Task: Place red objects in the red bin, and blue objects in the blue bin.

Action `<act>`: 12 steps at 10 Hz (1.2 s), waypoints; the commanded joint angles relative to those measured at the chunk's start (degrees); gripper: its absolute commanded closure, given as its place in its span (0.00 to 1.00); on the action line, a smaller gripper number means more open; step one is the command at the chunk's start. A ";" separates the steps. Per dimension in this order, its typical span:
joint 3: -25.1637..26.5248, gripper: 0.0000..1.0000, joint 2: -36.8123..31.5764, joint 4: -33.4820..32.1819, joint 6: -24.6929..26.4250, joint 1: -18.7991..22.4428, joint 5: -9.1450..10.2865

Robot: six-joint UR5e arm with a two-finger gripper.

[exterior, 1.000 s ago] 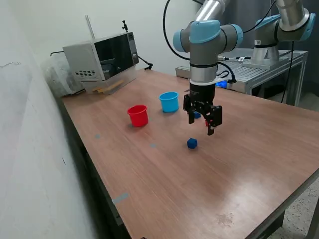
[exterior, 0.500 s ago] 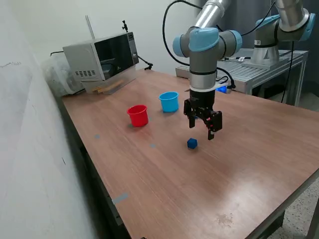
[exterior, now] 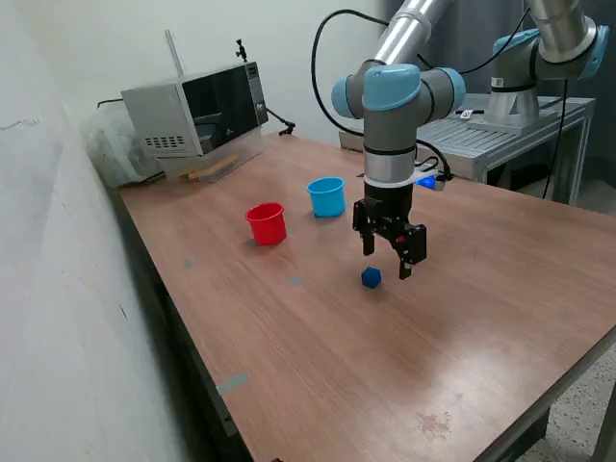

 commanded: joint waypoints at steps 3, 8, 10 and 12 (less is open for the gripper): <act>-0.98 0.00 1.55 -1.25 -0.09 -0.37 0.00; -1.68 0.00 2.52 -2.04 -0.35 -2.21 -0.35; -1.68 0.00 2.52 -2.04 -0.79 -2.74 -0.35; -1.60 0.00 2.60 -2.04 -0.97 -2.92 -0.35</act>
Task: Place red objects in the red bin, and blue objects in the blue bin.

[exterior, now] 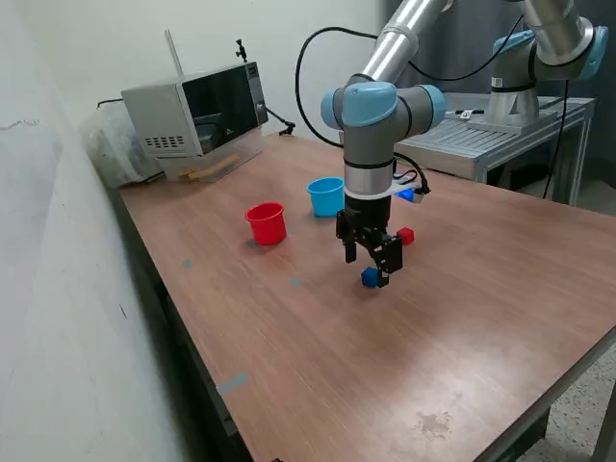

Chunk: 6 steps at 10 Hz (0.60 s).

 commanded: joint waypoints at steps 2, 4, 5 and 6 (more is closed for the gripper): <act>0.26 0.00 0.12 0.04 -0.23 -0.62 0.07; 0.61 0.00 0.12 0.21 -0.32 -0.44 0.08; 0.79 0.00 0.12 0.30 -0.23 -0.27 0.08; 0.87 0.00 0.12 0.30 -0.67 -0.27 0.25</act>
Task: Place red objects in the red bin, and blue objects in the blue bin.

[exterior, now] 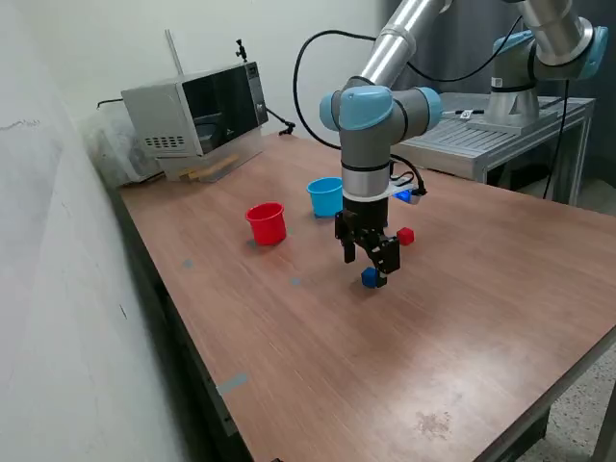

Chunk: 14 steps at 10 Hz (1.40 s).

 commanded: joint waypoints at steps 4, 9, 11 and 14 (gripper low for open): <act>0.09 0.00 0.01 0.13 -9.14 0.41 0.26; 0.36 0.00 0.01 0.30 -12.31 0.58 0.34; 0.44 0.00 0.01 0.30 -12.67 0.58 0.43; 0.53 1.00 0.01 -0.13 -13.29 0.50 0.43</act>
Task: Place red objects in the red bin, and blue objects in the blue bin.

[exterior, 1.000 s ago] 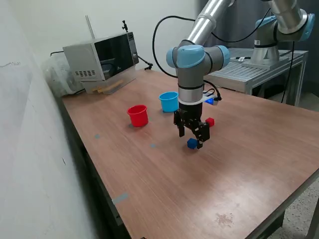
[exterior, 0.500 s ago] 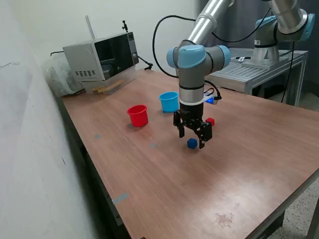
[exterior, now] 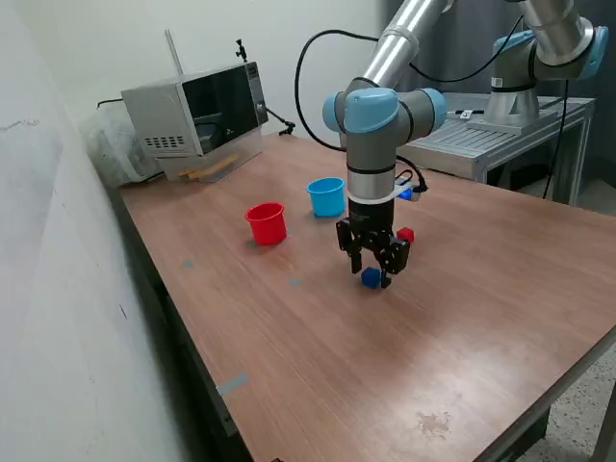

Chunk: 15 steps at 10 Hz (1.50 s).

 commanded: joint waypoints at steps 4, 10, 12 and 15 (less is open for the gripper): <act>0.46 1.00 0.09 0.22 -0.64 0.40 -0.16; 12.92 1.00 -20.36 0.48 -0.73 -11.07 -1.73; 15.83 1.00 -21.18 0.48 -2.22 -19.25 -2.09; 19.08 1.00 -22.14 0.57 -3.98 -24.99 -2.09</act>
